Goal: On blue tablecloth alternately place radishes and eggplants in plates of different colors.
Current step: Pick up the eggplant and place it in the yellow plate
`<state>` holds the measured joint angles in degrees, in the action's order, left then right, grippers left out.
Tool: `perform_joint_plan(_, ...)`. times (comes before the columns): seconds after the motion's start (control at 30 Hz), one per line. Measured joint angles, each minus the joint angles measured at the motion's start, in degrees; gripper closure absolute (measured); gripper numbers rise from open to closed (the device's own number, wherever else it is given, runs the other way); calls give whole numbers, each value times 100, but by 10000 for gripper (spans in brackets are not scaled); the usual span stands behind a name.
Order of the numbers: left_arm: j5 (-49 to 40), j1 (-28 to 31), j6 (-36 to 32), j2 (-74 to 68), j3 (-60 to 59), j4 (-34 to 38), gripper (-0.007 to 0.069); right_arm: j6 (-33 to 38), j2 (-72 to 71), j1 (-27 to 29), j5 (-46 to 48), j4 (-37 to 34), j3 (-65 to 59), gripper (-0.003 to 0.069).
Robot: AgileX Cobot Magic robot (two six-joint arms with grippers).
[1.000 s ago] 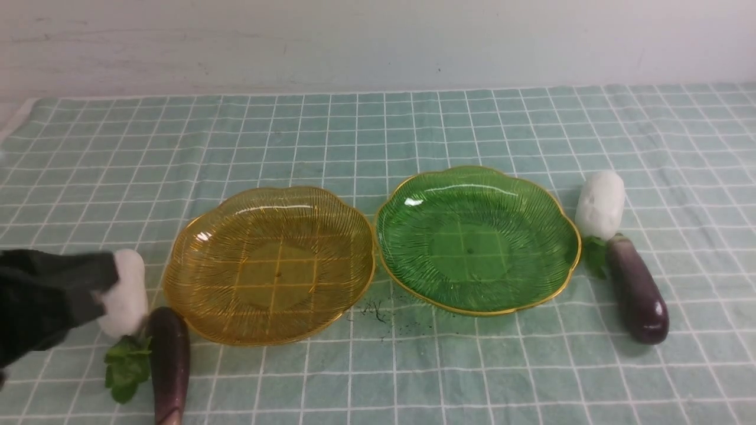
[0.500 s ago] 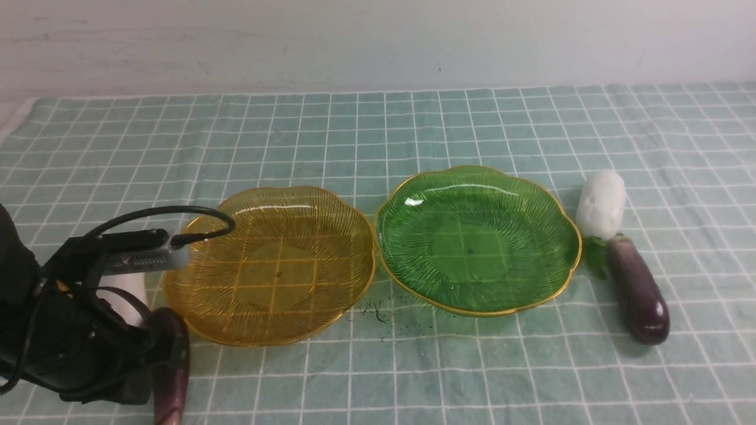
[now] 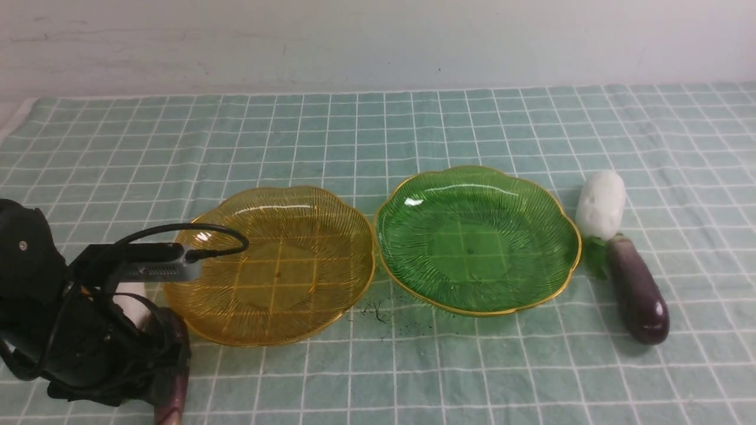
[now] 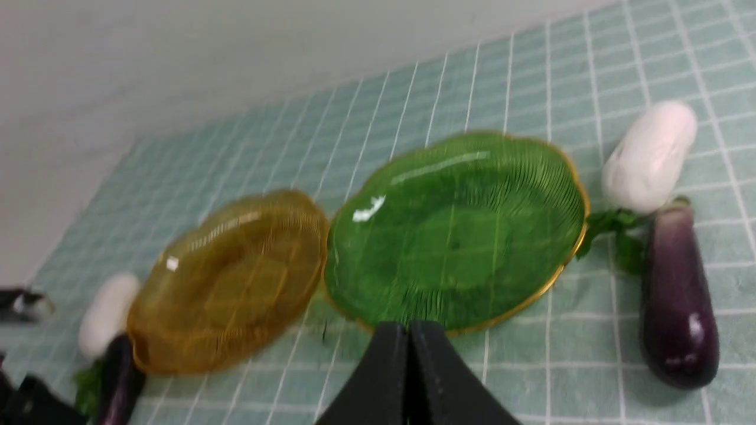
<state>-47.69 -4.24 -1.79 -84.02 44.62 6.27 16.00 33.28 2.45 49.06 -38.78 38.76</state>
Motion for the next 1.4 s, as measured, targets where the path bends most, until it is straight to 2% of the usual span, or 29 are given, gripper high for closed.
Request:
perform_joint_plan(0.13,235,0,0,-395,0,30,97,186,841,0,502,34,489,671)
perform_joint_plan(0.23,423,0,0,-699,0,138,92,225,1432,0,571,45,650,671)
perform_joint_plan(0.33,501,0,0,-901,5,271,147,225,1838,0,590,104,712,671)
perform_joint_plan(0.4,490,0,0,-993,5,308,228,225,2133,0,614,233,773,671)
perform_joint_plan(0.47,413,0,0,-1022,12,300,362,197,2360,0,649,393,861,671)
perform_joint_plan(0.5,292,0,5,-1022,12,294,379,123,2636,0,720,664,1032,671)
perform_joint_plan(0.7,-441,0,5,-581,13,329,370,-256,3348,0,1044,1532,1631,664)
perform_joint_plan(0.8,-725,0,5,59,13,455,370,-456,3738,0,1052,1996,1896,639)
perform_joint_plan(0.87,-932,0,0,812,18,622,370,-604,4096,0,944,2296,2045,600)
perform_joint_plan(1.07,-1095,0,-19,1801,352,905,370,-643,4897,0,491,2412,2083,463)
perform_joint_plan(1.1,-1089,0,-43,1860,662,990,370,-643,5154,0,319,2412,2083,407)
perform_joint_plan(1.2,-1007,0,-154,1578,1159,1033,370,-643,5539,0,14,2371,2088,312)
perform_joint_plan(1.27,-724,0,-407,1145,1457,1111,370,-643,5957,0,-309,2358,2099,213)
perform_joint_plan(1.4,-390,0,-1097,222,1726,1475,370,-611,6594,0,-707,2248,2119,141)
